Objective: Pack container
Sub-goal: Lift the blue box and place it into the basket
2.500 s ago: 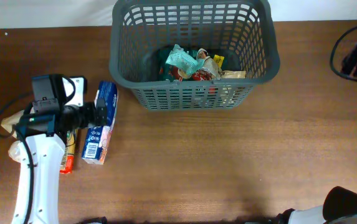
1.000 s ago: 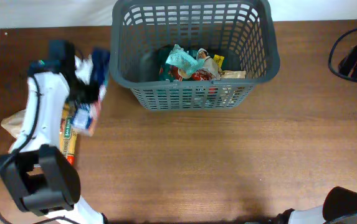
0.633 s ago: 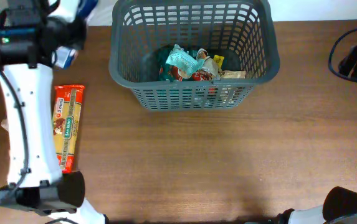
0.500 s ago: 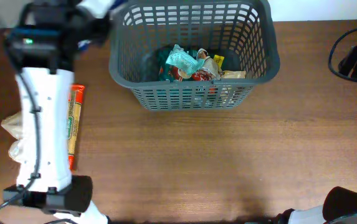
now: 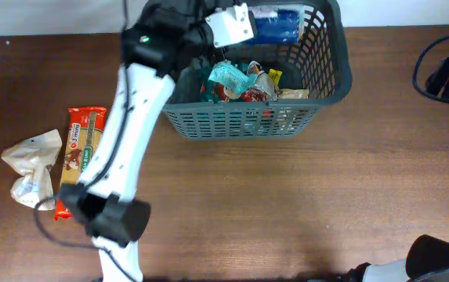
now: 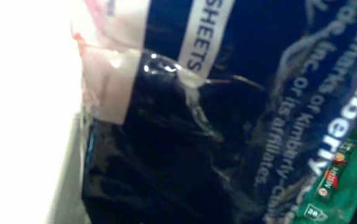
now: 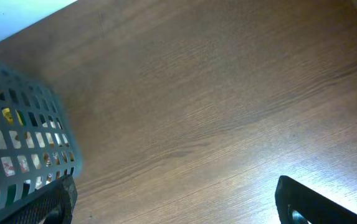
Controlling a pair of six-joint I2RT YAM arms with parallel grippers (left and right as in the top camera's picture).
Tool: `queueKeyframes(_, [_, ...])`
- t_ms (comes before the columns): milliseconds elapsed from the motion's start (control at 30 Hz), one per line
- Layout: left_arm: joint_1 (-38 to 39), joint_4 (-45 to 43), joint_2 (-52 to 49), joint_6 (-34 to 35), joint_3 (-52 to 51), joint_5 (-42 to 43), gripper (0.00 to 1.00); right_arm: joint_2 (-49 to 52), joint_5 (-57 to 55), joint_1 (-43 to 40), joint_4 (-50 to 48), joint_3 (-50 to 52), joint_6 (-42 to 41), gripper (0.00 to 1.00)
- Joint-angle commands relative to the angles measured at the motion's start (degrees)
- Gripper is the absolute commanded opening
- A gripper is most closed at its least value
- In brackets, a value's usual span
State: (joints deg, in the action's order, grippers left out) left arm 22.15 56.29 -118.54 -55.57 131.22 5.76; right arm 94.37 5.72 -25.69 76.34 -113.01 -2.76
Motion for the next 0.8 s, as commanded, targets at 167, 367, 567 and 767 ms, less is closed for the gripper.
queueKeyframes(167, [0.3,-0.3,-7.9,1.8,0.8,0.1,0.24,-0.3,0.7,-0.2,0.0,0.2,-0.1,0.99])
queueKeyframes(367, [0.7,-0.2,-6.1,7.5,3.0,-8.5,0.50,-0.3,0.7,-0.2,0.0,0.2,-0.1,0.99])
queueKeyframes(567, [1.1,4.1,-0.9,13.0,8.8,-14.6,0.95,-0.3,0.7,-0.2,0.0,0.2,-0.1,0.99])
queueKeyframes(767, [0.9,10.8,5.9,13.7,12.5,-18.1,0.97,-0.3,0.7,-0.2,0.0,0.2,-0.1,0.99])
